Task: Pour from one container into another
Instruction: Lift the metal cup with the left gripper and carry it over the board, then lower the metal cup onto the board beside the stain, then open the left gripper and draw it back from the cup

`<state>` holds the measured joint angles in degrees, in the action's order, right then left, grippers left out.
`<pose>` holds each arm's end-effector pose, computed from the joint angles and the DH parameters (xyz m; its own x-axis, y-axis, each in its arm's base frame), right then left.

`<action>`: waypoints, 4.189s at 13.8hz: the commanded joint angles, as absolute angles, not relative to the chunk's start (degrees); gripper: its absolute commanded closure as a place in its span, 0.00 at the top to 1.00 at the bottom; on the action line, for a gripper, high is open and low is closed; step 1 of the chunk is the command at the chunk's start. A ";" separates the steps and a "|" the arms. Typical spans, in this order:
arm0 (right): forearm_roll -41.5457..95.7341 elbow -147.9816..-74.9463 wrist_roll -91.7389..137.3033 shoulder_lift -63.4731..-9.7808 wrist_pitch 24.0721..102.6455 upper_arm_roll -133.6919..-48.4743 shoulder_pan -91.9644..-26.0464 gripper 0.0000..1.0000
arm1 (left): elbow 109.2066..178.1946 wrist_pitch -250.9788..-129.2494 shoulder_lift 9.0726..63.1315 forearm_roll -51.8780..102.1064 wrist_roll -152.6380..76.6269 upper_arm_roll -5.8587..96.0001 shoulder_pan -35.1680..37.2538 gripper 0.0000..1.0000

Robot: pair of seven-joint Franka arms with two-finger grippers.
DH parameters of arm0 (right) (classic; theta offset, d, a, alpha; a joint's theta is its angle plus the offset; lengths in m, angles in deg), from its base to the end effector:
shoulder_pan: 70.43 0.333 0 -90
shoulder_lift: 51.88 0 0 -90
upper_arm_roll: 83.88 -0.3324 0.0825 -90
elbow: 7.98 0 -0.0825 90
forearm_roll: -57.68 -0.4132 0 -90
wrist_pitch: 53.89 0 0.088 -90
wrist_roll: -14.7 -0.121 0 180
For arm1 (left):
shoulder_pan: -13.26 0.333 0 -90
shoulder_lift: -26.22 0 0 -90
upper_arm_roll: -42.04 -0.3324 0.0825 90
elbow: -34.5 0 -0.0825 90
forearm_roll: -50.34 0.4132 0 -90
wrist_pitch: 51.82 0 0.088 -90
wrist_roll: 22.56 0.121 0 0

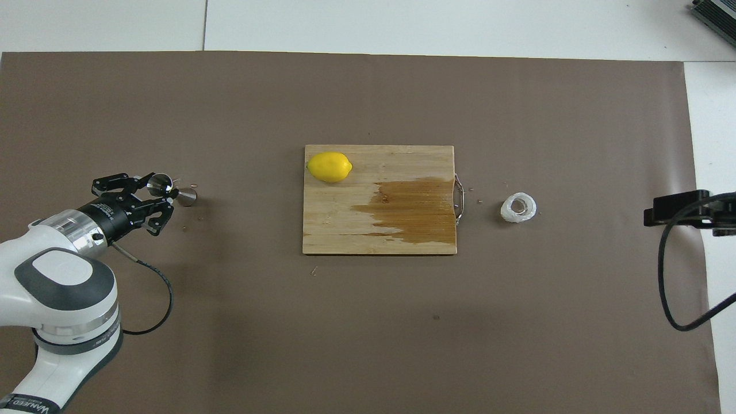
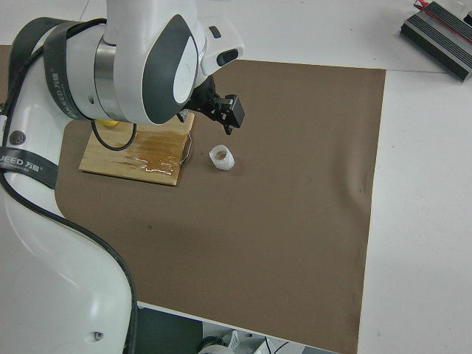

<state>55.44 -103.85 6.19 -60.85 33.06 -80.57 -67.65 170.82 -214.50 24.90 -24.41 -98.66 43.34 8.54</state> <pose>0.5260 -0.0025 0.6580 0.9880 -0.1542 -0.0064 -0.1543 -0.9869 -0.0476 0.5364 -0.0100 0.3421 -0.5159 0.5340 -0.6699 0.6247 0.7695 0.1323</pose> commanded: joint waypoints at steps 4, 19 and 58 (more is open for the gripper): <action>55.66 -104.13 6.26 -61.37 32.51 -80.81 -68.15 1.00 | 167.04 -208.70 24.11 -25.34 -101.47 43.62 6.85 0.00; 55.66 -104.13 6.26 -61.37 32.51 -80.81 -68.15 1.00 | 152.92 -227.04 31.72 -25.25 -119.24 52.50 -19.76 0.00; 55.66 -104.13 6.26 -61.37 32.51 -80.81 -68.15 1.00 | 147.18 -225.26 37.21 -19.27 -119.59 51.80 -26.93 1.00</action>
